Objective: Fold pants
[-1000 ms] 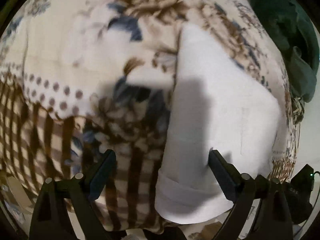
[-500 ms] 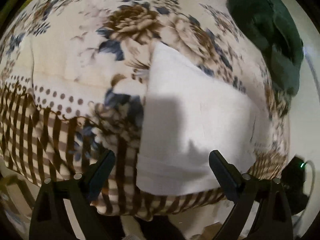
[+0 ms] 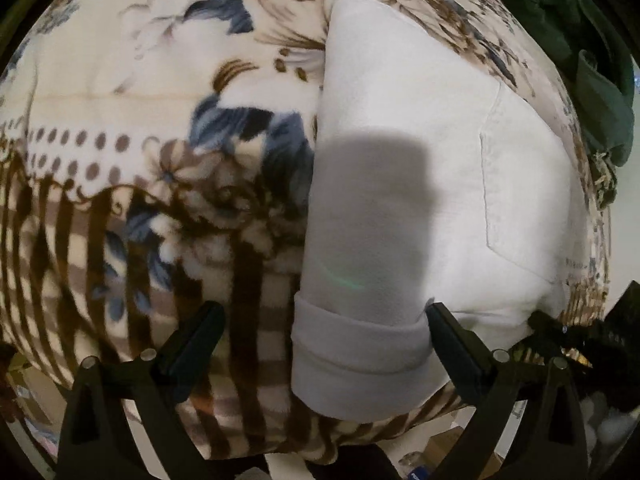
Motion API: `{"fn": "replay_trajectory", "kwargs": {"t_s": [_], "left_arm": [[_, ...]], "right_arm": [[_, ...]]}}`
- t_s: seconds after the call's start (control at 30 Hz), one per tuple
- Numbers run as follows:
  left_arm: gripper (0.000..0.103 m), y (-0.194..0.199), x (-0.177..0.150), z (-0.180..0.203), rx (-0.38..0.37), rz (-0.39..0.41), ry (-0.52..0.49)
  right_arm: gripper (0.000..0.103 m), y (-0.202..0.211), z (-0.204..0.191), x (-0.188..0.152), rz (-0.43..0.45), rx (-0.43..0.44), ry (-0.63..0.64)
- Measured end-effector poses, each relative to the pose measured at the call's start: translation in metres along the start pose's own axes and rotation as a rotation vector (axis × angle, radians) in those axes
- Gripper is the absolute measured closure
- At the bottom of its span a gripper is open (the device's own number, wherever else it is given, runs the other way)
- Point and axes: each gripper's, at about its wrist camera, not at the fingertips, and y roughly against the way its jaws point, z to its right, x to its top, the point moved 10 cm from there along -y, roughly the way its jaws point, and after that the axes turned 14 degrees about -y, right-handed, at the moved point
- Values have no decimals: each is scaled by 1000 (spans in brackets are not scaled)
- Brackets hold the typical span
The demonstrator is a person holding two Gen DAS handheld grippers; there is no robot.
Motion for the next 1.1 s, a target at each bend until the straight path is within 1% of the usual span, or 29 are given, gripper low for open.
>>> {"fn": "replay_trajectory", "kwargs": {"t_s": [0.07, 0.13, 0.17, 0.2, 0.23, 0.27, 0.3, 0.33, 0.4, 0.47, 0.5, 0.53, 0.6, 0.63, 0.7, 0.73, 0.77, 0.8, 0.83, 0.9, 0.93, 1.03, 1.1], "left_arm": [[0, -4, 0, -1, -20, -7, 17], [0, -1, -2, 1, -24, -17, 26], [0, 3, -2, 3, -32, -11, 33], [0, 12, 3, 5, -47, 13, 46], [0, 20, 7, 7, -62, 34, 56], [0, 26, 9, 9, -73, 48, 61], [0, 32, 12, 9, -72, 58, 65], [0, 34, 13, 8, -60, 61, 64], [0, 35, 17, 6, -47, 71, 60], [0, 32, 18, 0, -44, 67, 70], [0, 29, 20, -1, -45, 65, 73], [0, 28, 21, -2, -38, 61, 71], [0, 28, 23, -2, -12, 54, 50], [0, 25, 24, -2, -2, 51, 42], [0, 22, 27, -2, -22, 44, 40], [0, 21, 29, -4, -23, 42, 41], [0, 21, 31, -4, -27, 42, 40], [0, 19, 35, -4, -40, 45, 41], [0, 17, 41, -4, -50, 48, 47], [0, 15, 53, -5, -95, 68, 69], [0, 13, 60, -5, -111, 75, 77], [0, -3, 80, -5, -183, 80, 101], [1, -14, 90, -5, -210, 74, 112]], "right_arm": [[74, 2, 6, 9, -7, 21, -34], [74, -2, 7, 17, -20, 13, -30], [73, -2, 5, 19, -25, 6, -18], [72, -1, 3, 19, -31, 3, -1], [70, 5, 4, 17, -38, 19, 13], [66, 7, -1, 15, -42, 45, 11], [53, 12, -1, 14, -45, 95, -2], [44, 14, 1, 16, -37, 130, -24], [43, 17, 4, 24, -12, 248, -108], [46, 17, 9, 36, 10, 346, -215], [71, 16, 13, 39, 32, 369, -251], [76, 13, 16, 37, 51, 343, -255], [79, 18, 12, 30, 90, 311, -227], [81, 25, 9, 26, 119, 278, -192], [82, 31, 14, 28, 148, 222, -144], [82, 31, 23, 32, 141, 209, -141], [81, 27, 24, 34, 113, 230, -154], [70, 21, 23, 36, 60, 267, -184], [56, 23, 25, 38, 38, 273, -192], [49, 27, 23, 39, 9, 313, -168], [42, 28, 22, 37, -16, 342, -145], [41, 8, 12, 23, -103, 365, -92], [39, -9, 6, 19, -131, 376, -87]]}}
